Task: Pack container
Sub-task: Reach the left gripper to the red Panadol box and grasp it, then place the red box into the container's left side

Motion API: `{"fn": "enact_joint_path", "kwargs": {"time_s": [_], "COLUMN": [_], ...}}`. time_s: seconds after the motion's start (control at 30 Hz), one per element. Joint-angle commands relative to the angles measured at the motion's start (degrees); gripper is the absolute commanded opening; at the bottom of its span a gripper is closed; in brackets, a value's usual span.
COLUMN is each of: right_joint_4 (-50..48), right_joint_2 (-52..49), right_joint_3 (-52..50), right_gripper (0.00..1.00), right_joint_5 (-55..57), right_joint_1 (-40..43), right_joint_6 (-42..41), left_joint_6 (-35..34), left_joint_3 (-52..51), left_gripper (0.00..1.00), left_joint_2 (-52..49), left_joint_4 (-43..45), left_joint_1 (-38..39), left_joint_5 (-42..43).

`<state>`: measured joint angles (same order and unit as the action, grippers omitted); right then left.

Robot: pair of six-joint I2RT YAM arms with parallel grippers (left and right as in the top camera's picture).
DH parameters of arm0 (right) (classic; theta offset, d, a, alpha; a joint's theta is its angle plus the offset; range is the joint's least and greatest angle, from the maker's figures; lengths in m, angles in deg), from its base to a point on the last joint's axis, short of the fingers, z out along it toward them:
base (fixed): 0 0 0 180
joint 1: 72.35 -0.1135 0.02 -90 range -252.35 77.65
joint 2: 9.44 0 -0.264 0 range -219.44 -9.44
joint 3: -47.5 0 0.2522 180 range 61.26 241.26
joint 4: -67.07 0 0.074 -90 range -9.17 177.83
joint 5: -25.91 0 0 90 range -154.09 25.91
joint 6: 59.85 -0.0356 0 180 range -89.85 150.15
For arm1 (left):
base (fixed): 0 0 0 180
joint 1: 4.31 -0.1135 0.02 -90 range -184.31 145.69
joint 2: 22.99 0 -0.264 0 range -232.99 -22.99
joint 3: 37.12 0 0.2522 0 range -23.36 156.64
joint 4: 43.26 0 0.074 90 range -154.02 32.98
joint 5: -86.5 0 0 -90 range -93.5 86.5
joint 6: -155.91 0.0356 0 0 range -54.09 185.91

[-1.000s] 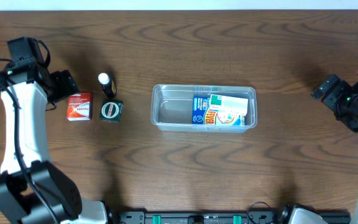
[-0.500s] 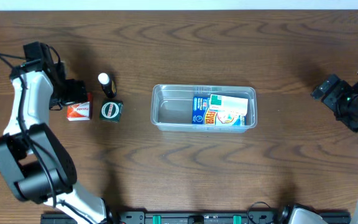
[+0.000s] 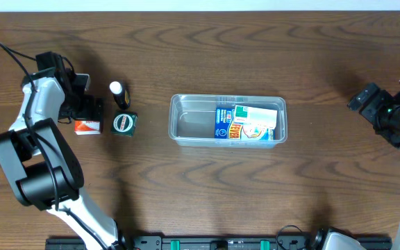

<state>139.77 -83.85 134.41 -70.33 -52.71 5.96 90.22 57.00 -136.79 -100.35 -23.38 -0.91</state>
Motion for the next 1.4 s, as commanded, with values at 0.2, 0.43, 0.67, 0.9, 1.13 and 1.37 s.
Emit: {"fn": "enact_joint_path", "kwargs": {"time_s": [0.2, 0.43, 0.67, 0.9, 1.13, 1.37], "right_joint_4": [0.0, 0.1, 0.0, 0.0, 0.0, 0.0], "right_joint_2": [0.0, 0.0, 0.0, 0.0, 0.0, 0.0], "right_joint_3": [0.2, 0.2, 0.2, 0.2, 0.2, 0.2], "right_gripper": [0.99, 0.99, 0.99, 0.99, 0.99, 0.99], "right_joint_5": [-0.2, -0.2, -0.2, -0.2, -0.2, -0.2], "right_joint_1": [0.2, 0.2, 0.2, 0.2, 0.2, 0.2], "right_joint_6": [-0.9, -0.9, -0.9, -0.9, -0.9, -0.9], "left_joint_6": [1.5, -1.1, -8.6, -10.8, -12.9, -21.7], "left_joint_3": [0.7, 0.7, 0.9, 0.9, 0.9, 0.9], "left_gripper": [0.89, 0.68, 0.64, 0.64, 0.65, 0.64], "left_joint_2": [-3.5, -3.5, -1.2, 9.5, 26.4, 38.9], "left_joint_4": [1.1, 1.5, 0.8, -2.3, -7.3, -9.7], "left_joint_1": [-0.3, -0.3, -0.3, -0.2, 2.4, 14.0], "left_joint_5": [-0.7, -0.7, -0.7, -0.6, 2.8, 8.7]}}
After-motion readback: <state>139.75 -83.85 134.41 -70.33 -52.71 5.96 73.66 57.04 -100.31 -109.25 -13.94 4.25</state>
